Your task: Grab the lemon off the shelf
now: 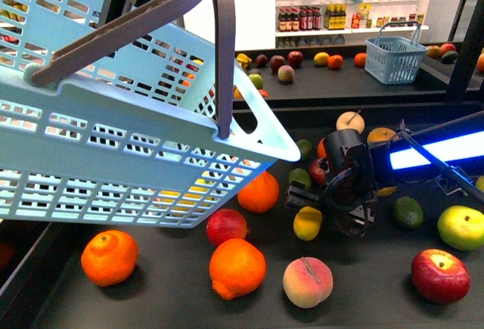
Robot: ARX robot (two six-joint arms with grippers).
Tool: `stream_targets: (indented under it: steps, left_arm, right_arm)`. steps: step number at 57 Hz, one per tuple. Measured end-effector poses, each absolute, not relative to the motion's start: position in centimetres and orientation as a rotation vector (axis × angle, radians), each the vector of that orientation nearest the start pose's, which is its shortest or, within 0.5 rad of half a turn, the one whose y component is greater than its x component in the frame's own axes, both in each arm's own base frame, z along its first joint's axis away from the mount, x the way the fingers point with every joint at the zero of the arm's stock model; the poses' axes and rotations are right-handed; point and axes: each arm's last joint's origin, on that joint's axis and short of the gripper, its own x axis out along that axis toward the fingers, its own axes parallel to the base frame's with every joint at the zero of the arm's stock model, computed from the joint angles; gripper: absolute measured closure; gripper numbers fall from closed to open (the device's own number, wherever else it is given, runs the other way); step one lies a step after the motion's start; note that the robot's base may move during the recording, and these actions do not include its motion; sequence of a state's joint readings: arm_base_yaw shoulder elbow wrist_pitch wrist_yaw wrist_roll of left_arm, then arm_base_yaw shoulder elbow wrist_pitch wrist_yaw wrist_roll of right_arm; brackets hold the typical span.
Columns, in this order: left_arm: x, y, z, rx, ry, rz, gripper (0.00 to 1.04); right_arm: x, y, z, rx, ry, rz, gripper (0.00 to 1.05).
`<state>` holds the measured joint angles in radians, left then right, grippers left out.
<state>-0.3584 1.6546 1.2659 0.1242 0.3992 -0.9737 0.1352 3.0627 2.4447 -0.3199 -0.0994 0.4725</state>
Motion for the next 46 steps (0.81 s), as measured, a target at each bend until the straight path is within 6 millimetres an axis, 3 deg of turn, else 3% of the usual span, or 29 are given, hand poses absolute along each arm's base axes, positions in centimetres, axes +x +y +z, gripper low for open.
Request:
stream_targets:
  steps: [8,13,35,41,46]
  left_arm:
    - [35.5,-14.5,30.5,-0.925,0.614,-0.559,0.95]
    - [35.5,-14.5,30.5,-0.925,0.615,-0.559,0.95]
    - [35.5,-14.5,30.5,-0.925,0.615,-0.56,0.95]
    - [35.5,-14.5,30.5,-0.925,0.615,-0.559,0.95]
    - [35.5,-14.5,30.5,-0.925,0.615,-0.559,0.95]
  right_arm:
    - [56.7,8.3,-5.2,0.399,0.993,-0.01,0.44]
    - [56.8,8.3,-5.2,0.388,0.991,-0.008,0.51]
    - [56.3,7.9,-4.8,0.359,0.977,-0.008,0.56]
    - [55.7,6.7,-3.0,0.364,0.94,-0.01,0.56]
    - [55.1,5.1,0.7,0.385,0.869,0.008,0.56]
